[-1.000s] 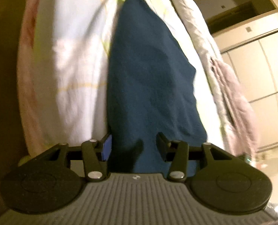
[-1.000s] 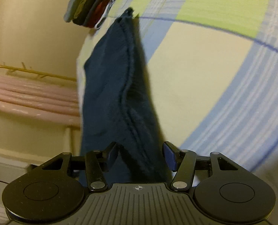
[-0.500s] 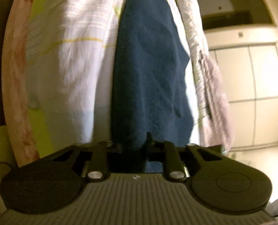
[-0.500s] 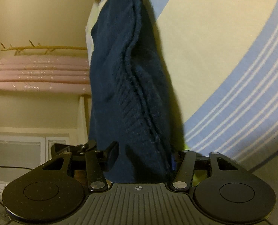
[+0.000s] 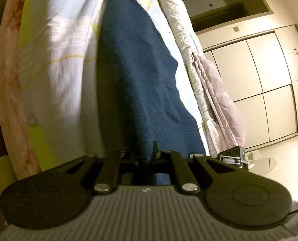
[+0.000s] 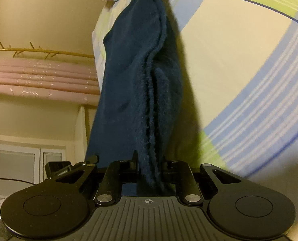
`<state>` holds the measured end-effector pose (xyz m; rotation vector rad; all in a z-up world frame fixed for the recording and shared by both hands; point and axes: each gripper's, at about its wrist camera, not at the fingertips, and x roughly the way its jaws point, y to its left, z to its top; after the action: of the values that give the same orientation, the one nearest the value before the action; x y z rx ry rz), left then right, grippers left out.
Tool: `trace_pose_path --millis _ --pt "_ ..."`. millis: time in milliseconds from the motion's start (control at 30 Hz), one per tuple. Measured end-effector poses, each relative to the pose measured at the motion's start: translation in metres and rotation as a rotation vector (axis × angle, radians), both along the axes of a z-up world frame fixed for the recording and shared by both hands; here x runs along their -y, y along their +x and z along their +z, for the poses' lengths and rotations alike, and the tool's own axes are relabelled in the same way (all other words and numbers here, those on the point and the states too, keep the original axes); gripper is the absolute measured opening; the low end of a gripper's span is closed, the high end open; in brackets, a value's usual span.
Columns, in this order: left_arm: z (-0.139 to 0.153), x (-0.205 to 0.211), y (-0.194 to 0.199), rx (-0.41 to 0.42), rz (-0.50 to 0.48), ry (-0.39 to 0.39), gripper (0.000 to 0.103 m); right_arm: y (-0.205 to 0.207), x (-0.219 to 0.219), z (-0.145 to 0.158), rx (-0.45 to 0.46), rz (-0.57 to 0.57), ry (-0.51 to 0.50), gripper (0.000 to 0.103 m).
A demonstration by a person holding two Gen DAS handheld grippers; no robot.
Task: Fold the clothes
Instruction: 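Lift the sweater end with both grippers and fold it over the body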
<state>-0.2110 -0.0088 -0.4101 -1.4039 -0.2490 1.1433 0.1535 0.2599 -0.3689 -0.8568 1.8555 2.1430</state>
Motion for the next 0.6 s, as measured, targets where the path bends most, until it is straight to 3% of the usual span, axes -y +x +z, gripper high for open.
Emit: trace_pose_path --millis 133,367,467,600 --pt "0.001 0.037 0.019 0.044 -0.002 -0.041 0.007 0.017 0.034 0.004 0.019 -0.012 -0.055 0.014" --pt "-0.001 0.112 0.057 0.175 0.055 -0.184 0.007 0.068 0.104 -0.006 0.109 -0.091 -0.272 0.015" --pt "0.013 0.114 0.056 0.210 0.088 -0.185 0.007 0.072 0.108 0.006 0.099 -0.119 -0.332 0.015" --pt "0.043 0.091 0.040 0.247 0.102 -0.129 0.008 0.061 0.080 0.037 0.060 -0.135 -0.372 0.015"
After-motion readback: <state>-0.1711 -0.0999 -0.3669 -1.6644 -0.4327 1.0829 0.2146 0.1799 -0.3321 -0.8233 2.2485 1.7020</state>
